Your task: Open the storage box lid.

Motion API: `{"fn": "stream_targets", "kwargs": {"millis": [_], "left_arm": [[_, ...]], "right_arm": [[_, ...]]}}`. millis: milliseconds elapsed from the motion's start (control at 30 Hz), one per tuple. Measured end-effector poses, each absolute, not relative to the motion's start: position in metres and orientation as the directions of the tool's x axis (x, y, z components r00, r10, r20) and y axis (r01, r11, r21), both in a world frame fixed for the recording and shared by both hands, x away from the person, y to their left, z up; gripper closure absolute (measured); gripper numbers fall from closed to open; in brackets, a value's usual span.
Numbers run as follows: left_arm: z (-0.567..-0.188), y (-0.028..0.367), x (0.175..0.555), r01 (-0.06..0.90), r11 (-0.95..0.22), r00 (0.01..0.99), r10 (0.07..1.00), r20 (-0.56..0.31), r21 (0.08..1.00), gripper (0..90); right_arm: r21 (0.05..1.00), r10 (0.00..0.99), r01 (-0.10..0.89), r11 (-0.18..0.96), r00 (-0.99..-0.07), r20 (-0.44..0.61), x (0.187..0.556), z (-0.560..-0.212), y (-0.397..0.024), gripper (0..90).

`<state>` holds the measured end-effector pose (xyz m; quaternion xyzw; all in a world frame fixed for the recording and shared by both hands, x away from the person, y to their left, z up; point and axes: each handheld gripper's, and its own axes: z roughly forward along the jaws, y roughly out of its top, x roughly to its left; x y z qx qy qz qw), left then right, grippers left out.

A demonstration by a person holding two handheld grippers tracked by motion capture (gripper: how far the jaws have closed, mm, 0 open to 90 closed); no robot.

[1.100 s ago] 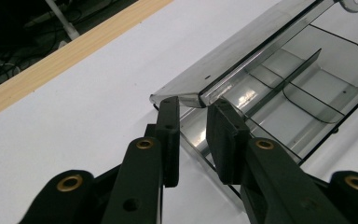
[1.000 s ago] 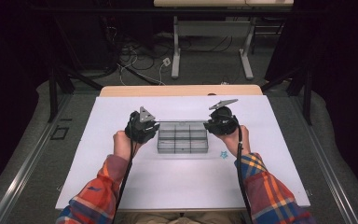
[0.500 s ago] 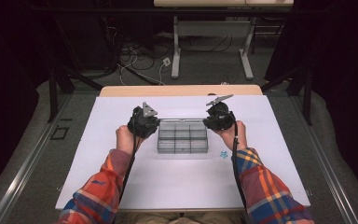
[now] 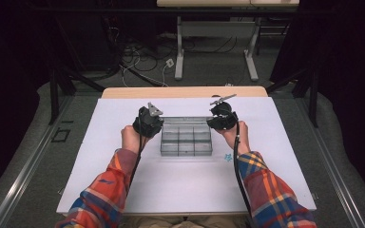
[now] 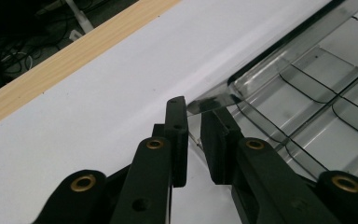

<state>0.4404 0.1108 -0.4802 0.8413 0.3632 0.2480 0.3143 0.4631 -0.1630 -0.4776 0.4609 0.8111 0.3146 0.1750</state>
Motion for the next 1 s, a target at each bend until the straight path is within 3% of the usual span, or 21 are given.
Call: {"fn": "stream_targets", "kwargs": {"millis": [800, 1000], "left_arm": [[-0.492, 0.106, 0.463, 0.482, -0.513, 0.553, 0.807, 0.208, 0.710, 80.6], [-0.494, 0.107, 0.463, 0.505, -0.486, 0.545, 0.820, 0.174, 0.713, 78.1]], "right_arm": [[0.680, 0.891, 0.653, 0.333, -0.454, 0.000, 0.483, -0.488, -0.159, 79.8], [0.679, 0.895, 0.660, 0.320, -0.447, 0.013, 0.485, -0.492, -0.159, 76.7]]}}
